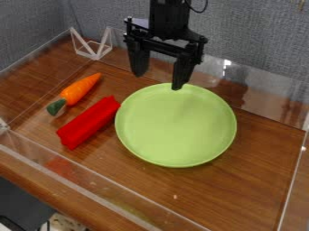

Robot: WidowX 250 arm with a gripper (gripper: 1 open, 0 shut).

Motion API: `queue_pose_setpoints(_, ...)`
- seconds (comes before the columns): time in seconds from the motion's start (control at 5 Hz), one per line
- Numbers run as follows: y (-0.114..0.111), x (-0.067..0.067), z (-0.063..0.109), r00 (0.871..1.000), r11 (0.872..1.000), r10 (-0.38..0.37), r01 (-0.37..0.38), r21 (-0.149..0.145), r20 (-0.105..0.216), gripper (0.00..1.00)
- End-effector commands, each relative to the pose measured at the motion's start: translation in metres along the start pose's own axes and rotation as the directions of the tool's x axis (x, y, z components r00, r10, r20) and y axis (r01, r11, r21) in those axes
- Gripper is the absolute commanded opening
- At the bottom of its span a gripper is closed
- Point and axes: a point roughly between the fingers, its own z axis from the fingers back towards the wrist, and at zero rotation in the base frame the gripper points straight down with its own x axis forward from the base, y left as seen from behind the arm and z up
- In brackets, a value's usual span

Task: Put the carrot on the green plate

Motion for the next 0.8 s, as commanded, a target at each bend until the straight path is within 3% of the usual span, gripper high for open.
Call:
queue_pose_setpoints(0.0, 0.014, 0.001, -0.009, 1.000, 1.000, 0.015, -0.015, -0.001, -0.019, 1.00)
queue_pose_setpoints(0.2, 0.052, 0.004, -0.017, 0.998, 0.998, 0.061, -0.060, 0.005, -0.017, 1.00)
queue_pose_setpoints(0.6, 0.146, 0.003, -0.025, 0.993, 0.993, 0.116, -0.117, 0.029, 0.018, 1.00)
